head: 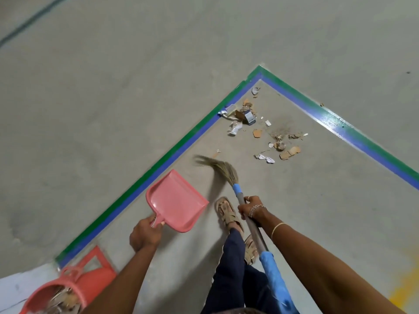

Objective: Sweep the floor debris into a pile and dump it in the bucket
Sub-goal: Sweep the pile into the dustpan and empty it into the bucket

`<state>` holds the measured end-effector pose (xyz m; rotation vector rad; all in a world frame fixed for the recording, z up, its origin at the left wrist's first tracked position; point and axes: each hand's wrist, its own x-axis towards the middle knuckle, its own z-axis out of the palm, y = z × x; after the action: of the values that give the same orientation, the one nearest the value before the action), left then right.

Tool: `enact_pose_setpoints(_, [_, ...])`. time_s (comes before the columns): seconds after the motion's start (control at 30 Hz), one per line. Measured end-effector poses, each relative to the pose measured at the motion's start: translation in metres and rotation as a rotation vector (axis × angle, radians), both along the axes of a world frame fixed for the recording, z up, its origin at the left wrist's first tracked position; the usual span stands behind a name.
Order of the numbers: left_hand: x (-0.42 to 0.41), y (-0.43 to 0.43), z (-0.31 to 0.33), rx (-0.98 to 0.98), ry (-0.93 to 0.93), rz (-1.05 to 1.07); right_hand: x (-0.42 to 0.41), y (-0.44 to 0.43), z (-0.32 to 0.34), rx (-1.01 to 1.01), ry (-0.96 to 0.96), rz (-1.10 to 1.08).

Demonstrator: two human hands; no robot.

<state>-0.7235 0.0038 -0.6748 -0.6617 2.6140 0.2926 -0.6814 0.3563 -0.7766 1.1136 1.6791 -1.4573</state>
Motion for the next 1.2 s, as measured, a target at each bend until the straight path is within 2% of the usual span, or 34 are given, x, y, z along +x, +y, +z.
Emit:
enact_pose_setpoints(0.13, [-0.021, 0.013, -0.018, 0.029, -0.022, 0.044, -0.015, 0.026, 0.026, 0.049, 0.029, -0.145])
enact_pose_setpoints(0.37, [-0.045, 0.049, -0.018, 0.102, -0.054, 0.035, -0.008, 0.084, 0.068, 0.105, 0.075, -0.243])
enact_pose_setpoints(0.5, [-0.06, 0.078, -0.018, 0.132, -0.093, 0.005, 0.021, 0.122, 0.085, 0.107, 0.059, -0.216])
enact_pose_setpoints(0.7, [-0.079, 0.117, -0.018, 0.146, -0.118, -0.069, 0.083, 0.155, 0.081, 0.041, -0.109, -0.073])
enact_pose_setpoints(0.87, [-0.089, 0.138, -0.019, 0.143, -0.124, -0.132, 0.094, 0.164, 0.066, 0.122, -0.2, -0.06])
enact_pose_setpoints(1.03, [-0.095, 0.157, -0.015, 0.14, -0.139, -0.175, 0.08, 0.18, 0.062, 0.194, -0.115, -0.167])
enact_pose_setpoints(1.2, [-0.1, 0.177, -0.001, 0.145, -0.142, -0.206, 0.066, 0.199, 0.103, 0.184, 0.022, -0.202])
